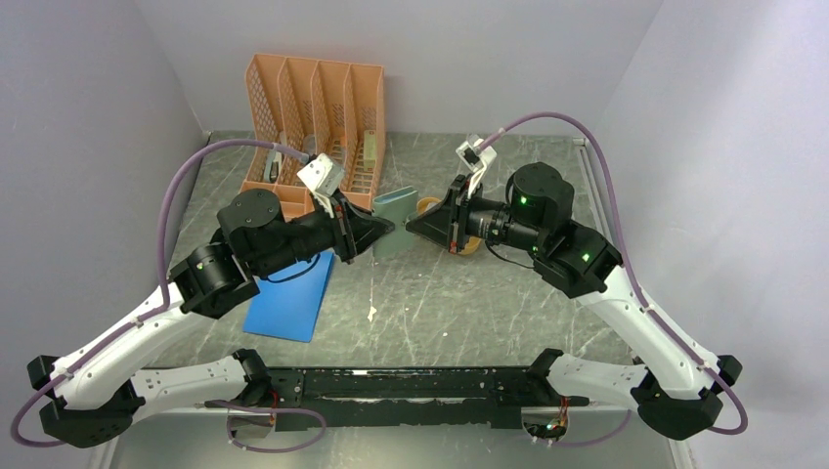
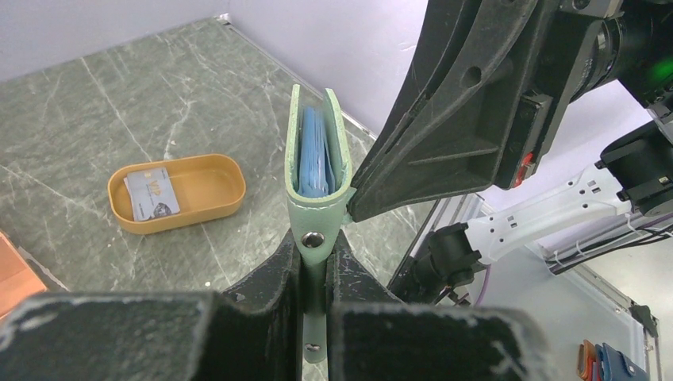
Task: Put the credit cards into the card holder
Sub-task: Close the card holder at the center of the board.
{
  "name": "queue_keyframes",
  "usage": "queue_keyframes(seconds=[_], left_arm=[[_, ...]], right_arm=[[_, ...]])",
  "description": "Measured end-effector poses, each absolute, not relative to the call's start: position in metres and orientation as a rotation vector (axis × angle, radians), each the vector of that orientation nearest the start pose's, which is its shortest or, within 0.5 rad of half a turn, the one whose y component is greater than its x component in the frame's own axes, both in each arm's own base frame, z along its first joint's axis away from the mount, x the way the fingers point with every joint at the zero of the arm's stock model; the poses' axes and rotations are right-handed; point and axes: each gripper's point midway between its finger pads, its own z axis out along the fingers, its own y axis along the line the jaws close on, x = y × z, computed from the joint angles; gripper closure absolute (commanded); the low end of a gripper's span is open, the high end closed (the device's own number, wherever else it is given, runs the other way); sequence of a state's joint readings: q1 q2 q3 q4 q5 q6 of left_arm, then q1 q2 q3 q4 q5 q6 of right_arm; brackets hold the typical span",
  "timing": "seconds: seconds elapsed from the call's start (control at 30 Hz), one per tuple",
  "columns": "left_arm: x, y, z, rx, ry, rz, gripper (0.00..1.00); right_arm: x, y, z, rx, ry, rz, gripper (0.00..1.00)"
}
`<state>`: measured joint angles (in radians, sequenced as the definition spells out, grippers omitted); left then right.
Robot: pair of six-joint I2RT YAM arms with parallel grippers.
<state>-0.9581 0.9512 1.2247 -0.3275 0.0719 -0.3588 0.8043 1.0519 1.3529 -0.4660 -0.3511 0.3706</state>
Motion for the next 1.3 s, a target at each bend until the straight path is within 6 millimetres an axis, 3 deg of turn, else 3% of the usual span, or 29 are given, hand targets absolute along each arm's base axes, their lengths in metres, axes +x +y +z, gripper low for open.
queue_keyframes(seconds=[1.3], left_arm=[[0.1686, -0.287, 0.3984, 0.554, 1.665, -1.078, 0.95]], right_arm=[[0.1786, 0.2966, 0.3897, -0.69, 1.796, 1.15, 1.0]])
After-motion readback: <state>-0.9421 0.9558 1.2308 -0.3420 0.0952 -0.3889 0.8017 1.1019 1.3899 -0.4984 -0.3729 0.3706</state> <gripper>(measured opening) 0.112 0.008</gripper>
